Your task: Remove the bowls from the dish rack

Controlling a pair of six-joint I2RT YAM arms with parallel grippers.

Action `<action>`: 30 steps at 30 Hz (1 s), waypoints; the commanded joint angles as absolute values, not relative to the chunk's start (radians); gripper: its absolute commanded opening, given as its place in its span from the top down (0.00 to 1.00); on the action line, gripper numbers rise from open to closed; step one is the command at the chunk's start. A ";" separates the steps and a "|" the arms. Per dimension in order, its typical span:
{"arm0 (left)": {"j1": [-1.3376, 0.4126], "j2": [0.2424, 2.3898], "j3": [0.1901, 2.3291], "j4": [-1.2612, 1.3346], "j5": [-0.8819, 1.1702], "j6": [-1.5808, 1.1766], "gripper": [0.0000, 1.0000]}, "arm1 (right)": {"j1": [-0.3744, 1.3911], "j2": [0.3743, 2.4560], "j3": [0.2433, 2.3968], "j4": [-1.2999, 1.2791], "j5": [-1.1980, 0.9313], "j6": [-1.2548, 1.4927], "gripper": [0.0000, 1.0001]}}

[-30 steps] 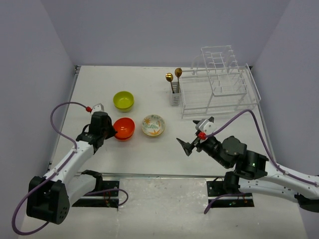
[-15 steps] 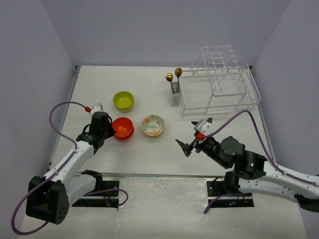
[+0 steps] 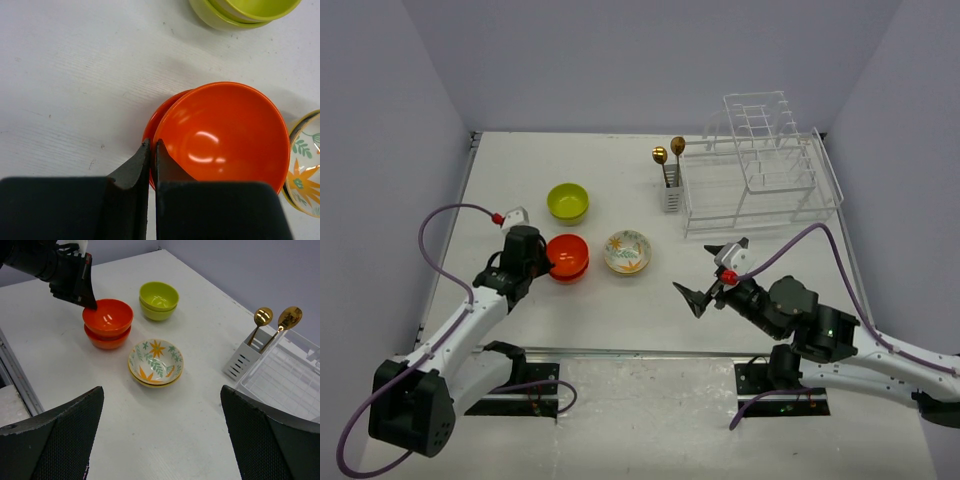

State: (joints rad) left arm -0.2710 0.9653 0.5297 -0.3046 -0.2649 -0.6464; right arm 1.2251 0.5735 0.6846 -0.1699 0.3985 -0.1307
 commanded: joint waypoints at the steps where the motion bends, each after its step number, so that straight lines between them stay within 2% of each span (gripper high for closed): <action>1: -0.278 0.976 0.551 -0.259 -0.316 -0.635 0.99 | 1.230 0.563 0.678 -0.129 0.379 -0.117 0.01; 18: -0.282 1.029 0.518 -0.199 -0.295 -0.647 0.97 | 1.230 0.560 0.676 -0.130 0.337 -0.109 0.01; 21: -0.284 1.019 0.520 -0.199 -0.299 -0.655 0.83 | 1.232 0.549 0.666 -0.114 0.362 -0.104 0.01; 22: -0.284 1.014 0.522 -0.204 -0.304 -0.658 0.70 | 1.230 0.543 0.661 -0.106 0.376 -0.104 0.01; 27: -0.284 0.937 0.549 -0.255 -0.318 -0.661 0.52 | 1.230 0.538 0.655 -0.089 0.384 -0.101 0.01; 30: -0.284 0.873 0.580 -0.307 -0.302 -0.657 0.30 | 1.230 0.548 0.657 -0.087 0.383 -0.098 0.01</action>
